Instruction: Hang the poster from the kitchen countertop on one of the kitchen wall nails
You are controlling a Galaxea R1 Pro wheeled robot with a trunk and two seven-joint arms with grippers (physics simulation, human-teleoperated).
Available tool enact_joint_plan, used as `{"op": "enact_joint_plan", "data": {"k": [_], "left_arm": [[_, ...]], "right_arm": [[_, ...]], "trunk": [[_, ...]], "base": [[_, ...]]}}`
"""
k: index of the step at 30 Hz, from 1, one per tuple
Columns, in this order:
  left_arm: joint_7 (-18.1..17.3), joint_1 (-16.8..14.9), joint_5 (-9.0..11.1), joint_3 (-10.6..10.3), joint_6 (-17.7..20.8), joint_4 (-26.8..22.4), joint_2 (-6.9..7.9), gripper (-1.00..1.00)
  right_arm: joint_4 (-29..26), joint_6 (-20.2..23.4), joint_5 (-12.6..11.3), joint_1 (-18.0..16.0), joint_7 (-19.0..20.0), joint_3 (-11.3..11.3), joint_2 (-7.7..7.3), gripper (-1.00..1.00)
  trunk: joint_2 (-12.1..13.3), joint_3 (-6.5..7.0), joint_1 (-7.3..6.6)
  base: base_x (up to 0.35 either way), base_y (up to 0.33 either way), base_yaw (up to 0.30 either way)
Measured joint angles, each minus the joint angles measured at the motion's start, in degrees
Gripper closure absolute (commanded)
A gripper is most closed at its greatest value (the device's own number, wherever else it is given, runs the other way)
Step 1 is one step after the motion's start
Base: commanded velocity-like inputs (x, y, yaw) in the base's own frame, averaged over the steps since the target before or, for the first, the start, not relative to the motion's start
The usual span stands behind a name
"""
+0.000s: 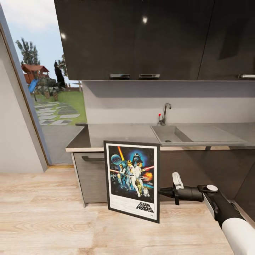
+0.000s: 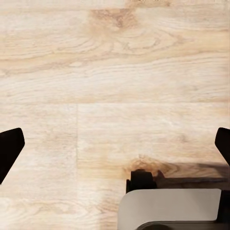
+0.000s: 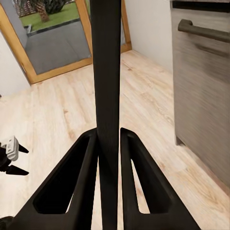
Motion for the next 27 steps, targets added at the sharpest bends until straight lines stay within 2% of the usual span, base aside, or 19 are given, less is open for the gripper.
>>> {"op": "enact_joint_plan", "data": {"k": [27], "left_arm": [[-0.1,0.0,0.0,0.2,0.1,-0.3,0.26,-1.0]], "right_arm": [[0.6,-0.1,-0.2,0.0,-0.2,-0.1,-0.01,1.0]], "trunk": [[10.8,4.85,-5.93]], "base": [[0.0,0.0,0.0]]}}
